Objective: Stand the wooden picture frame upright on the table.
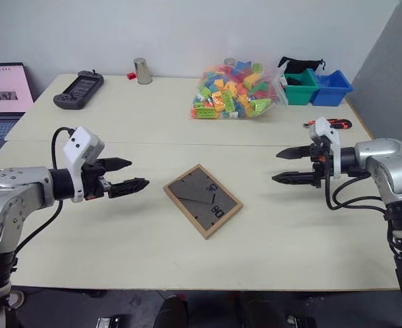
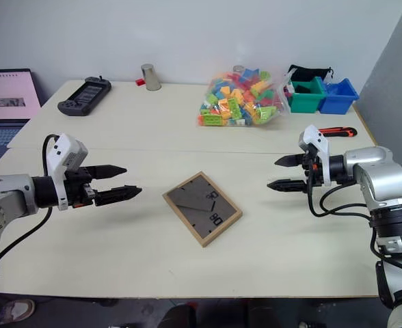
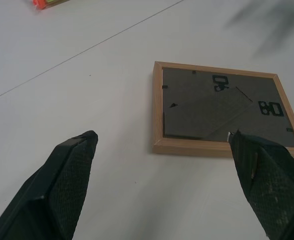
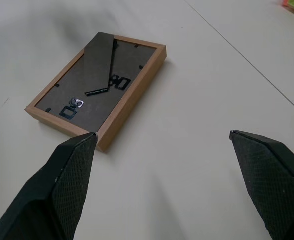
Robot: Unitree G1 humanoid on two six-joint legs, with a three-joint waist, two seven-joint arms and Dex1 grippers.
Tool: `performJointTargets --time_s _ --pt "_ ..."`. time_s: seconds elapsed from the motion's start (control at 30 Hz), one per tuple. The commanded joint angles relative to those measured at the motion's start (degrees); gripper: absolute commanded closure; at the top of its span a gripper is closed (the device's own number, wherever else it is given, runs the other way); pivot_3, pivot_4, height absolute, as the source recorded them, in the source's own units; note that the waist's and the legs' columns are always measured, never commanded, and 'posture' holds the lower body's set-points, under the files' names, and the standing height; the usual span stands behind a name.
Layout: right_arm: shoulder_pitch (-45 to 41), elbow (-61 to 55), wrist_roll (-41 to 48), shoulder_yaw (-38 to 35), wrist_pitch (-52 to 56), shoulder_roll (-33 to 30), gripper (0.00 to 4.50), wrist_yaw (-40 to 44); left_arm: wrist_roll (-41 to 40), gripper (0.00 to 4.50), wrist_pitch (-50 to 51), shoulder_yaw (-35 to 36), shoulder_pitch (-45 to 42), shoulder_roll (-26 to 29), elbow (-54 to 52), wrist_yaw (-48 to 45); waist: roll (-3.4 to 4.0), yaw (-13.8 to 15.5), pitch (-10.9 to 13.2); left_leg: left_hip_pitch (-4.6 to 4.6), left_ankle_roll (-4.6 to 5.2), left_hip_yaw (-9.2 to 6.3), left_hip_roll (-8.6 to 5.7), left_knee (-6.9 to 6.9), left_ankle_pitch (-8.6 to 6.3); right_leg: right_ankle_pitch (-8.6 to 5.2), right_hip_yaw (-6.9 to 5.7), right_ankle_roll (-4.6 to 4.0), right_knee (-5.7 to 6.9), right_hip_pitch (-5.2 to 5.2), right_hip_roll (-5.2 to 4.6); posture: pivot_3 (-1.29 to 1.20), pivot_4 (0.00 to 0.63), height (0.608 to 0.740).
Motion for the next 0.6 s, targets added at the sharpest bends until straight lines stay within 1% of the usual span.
performJointTargets --time_s 0.03,0.13,0.3,0.4,0.6 --pt "-1.04 -2.03 1.41 -1.94 0.59 -0.07 0.01 -0.51 -0.49 0.0 -0.68 1.24 -0.59 -0.9 -2.05 1.63 0.0 0.01 0.0 0.0 0.0 0.0 0.0 0.0 0.0 0.0 0.0 0.0 0.01 0.0 0.0 0.0 0.15 0.74" --pt "-1.06 -2.48 1.54 -2.0 0.9 -0.39 0.01 -0.23 -1.63 0.0 0.78 1.45 -1.49 -0.82 -2.51 2.06 -0.01 0.04 0.01 -0.03 0.0 0.0 0.0 0.01 0.0 0.0 0.0 0.0 0.0 0.0 0.0 0.0 0.15 0.74" --pt "-0.59 -2.11 1.36 -2.67 0.52 -0.09 0.01 -1.57 -0.15 0.0 -0.06 -0.08 -2.26 -1.03 -0.17 2.87 -0.01 0.03 0.01 -0.02 0.0 0.0 -0.01 0.01 0.0 0.0 0.01 0.0 0.0 -0.01 0.0 0.0 0.15 0.74" --pt "-0.58 -2.43 1.42 -2.39 0.66 -0.13 0.01 -1.64 -0.33 0.0 0.23 -0.98 -1.28 0.24 -1.16 1.18 -0.01 0.02 0.01 -0.02 0.0 0.0 0.0 0.0 0.0 0.0 0.0 0.0 0.0 -0.01 0.0 0.0 0.15 0.74" --pt "-0.63 -0.77 0.6 -2.69 -0.33 -0.18 0.01 -2.89 -0.38 0.0 0.62 -1.23 -2.22 -1.19 -0.59 3.12 -0.01 0.03 0.01 -0.02 0.0 0.0 0.0 0.01 0.0 0.0 0.0 0.0 0.0 -0.01 0.0 0.0 0.15 0.74"
